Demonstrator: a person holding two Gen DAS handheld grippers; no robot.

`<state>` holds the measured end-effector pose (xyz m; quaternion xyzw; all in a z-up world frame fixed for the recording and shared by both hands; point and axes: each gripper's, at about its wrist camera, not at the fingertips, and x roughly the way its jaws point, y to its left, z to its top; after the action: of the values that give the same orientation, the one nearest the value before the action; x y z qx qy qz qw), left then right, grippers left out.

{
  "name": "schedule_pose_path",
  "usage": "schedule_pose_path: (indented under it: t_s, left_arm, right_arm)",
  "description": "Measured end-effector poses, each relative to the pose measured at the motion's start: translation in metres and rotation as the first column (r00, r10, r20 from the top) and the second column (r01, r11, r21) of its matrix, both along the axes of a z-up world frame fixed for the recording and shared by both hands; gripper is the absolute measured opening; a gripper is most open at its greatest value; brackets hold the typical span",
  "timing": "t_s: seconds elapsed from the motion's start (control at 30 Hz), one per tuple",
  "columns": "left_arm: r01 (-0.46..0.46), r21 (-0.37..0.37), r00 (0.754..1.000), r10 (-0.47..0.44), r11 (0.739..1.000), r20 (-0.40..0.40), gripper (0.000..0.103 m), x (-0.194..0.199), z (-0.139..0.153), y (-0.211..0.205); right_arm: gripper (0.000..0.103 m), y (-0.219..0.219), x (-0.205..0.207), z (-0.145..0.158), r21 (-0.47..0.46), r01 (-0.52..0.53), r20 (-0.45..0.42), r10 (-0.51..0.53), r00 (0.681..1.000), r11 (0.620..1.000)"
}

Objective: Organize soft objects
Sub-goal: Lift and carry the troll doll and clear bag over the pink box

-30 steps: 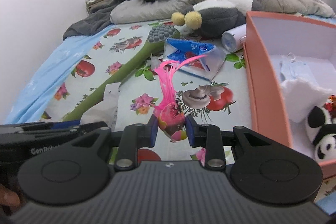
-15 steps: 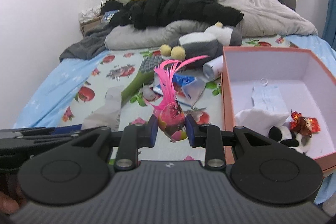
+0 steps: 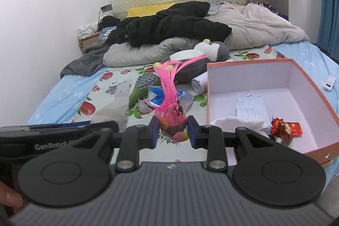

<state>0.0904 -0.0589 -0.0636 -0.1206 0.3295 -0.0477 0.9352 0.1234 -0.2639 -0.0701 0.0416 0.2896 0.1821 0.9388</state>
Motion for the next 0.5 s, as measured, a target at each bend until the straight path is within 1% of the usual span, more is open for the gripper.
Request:
schedule_pose_path:
  t_s: [0.3,0.5]
  left_arm:
    - [0.068,-0.016,0.998,-0.068,0.998,-0.001,0.049,0.005,0.006,-0.028]
    - [0.138,-0.017,0.99,-0.137,0.99,0.01,0.049,0.012,0.011,-0.054]
  right_arm:
    - [0.032,-0.031,-0.011,0.005,0.001,0.052,0.018,-0.052,0.999,0.999]
    - [0.032,-0.057,-0.019,0.005,0.001,0.111,0.01,-0.111,0.994,0.994]
